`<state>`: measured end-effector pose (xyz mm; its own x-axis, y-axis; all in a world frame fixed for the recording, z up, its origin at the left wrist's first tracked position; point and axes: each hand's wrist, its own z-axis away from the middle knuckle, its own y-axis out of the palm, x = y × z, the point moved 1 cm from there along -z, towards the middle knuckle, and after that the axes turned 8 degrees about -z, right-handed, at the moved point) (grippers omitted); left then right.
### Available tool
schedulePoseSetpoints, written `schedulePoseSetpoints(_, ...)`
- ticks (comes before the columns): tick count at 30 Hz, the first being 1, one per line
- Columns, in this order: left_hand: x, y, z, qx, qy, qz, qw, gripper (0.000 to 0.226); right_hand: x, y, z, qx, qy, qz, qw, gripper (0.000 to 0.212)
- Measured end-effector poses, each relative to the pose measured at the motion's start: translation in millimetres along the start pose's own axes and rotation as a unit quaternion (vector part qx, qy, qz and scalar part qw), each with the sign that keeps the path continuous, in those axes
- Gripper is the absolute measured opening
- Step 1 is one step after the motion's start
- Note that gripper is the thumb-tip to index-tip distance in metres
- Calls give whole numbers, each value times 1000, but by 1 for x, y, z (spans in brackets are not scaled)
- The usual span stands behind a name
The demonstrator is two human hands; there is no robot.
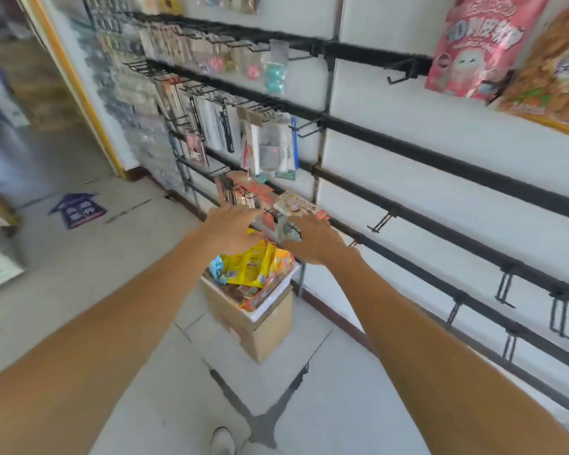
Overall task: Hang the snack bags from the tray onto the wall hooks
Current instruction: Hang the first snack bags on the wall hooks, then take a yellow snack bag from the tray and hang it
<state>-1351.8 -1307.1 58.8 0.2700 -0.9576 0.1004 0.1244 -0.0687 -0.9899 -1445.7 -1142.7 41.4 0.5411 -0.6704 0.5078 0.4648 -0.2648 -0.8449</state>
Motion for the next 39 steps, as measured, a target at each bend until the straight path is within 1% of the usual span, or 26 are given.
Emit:
schedulePoseSetpoints(4, 43, 53, -14, 44, -4, 38, 998, 62, 12, 49, -41, 41, 24, 5, 999, 63)
schedulePoseSetpoints(7, 75, 84, -31, 39, -8, 49, 998, 63, 23, 82, -74, 56, 30, 4, 998, 60)
schedulePoseSetpoints(12, 112, 132, -55, 77, 12, 46, 996, 60, 29, 135, -121, 81, 63, -26, 994, 64)
schedulePoseSetpoints(16, 134, 165, -76, 124, 40, 94, 987, 59, 27, 165, -158, 114, 95, -49, 988, 65)
schedulePoseSetpoints(20, 159, 190, -114, 161, 32, 144, 976, 63, 20, 189, -204, 132, 106, -82, 982, 63)
schedulePoseSetpoints(26, 188, 239, -168, 210, 18, 171, 962, 61, 2, 227, -274, 167, 146, -138, 965, 58)
schedulePoseSetpoints(29, 196, 260, -200, 246, 17, 135, 960, 62, -10, 246, -308, 176, 170, -176, 954, 58)
schedulePoseSetpoints(31, 198, 277, -212, 257, -1, 140, 956, 63, -19, 260, -322, 186, 205, -195, 941, 58)
schedulePoseSetpoints(33, 196, 293, -217, 275, -8, 193, 942, 62, -28, 272, -331, 196, 249, -217, 923, 62)
schedulePoseSetpoints(34, 195, 301, -218, 280, -10, 220, 934, 61, -33, 279, -338, 198, 264, -226, 916, 66)
schedulePoseSetpoints(36, 198, 315, -225, 261, -11, 252, 932, 58, -41, 293, -354, 184, 292, -243, 906, 79)
schedulePoseSetpoints(38, 200, 326, -233, 242, 3, 234, 941, 59, -47, 307, -367, 155, 336, -265, 890, 87)
schedulePoseSetpoints(39, 200, 331, -236, 246, 16, 219, 944, 60, -48, 314, -368, 138, 358, -270, 883, 89)
